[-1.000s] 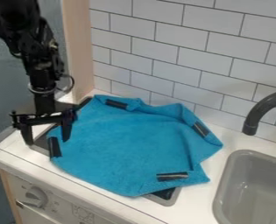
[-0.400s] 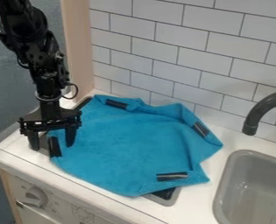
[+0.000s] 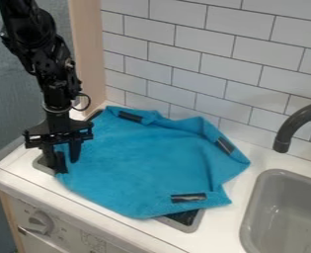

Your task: Fold the cloth from the bottom left to top right

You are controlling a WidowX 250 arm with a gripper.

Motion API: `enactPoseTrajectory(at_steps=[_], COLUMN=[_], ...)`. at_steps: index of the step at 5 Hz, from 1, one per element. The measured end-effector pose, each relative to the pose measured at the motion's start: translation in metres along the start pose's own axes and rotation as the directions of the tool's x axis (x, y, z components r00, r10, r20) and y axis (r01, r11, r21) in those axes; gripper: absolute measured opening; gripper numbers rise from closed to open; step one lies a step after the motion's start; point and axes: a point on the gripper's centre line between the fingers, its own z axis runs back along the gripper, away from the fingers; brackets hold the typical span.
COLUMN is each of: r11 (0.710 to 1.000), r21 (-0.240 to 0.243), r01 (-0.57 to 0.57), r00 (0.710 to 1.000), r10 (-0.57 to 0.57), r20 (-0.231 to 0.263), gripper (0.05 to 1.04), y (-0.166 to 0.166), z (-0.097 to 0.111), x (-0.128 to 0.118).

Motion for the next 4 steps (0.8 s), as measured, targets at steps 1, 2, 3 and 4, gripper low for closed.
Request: enactPoseTrajectory(at_steps=[1, 2, 3, 4], r11=[1.000, 1.000, 1.000, 1.000], r21=[0.011, 0.020, 0.015, 0.003], r01=[0.000, 0.002, 0.000, -0.005], r00=[1.000, 1.000, 1.000, 0.999], r10=[0.000, -0.002, 0.001, 0.005], r20=[0.000, -0.007, -0.014, -0.033], gripper=[0.272, 0.142, 0.077, 0.066], y=[0.0013, 0.0016, 0.0010, 0.0011], z=[-0.0006, -0.0007, 0.0001, 0.0015], x=[0.0010, -0.0002, -0.0014, -0.0049])
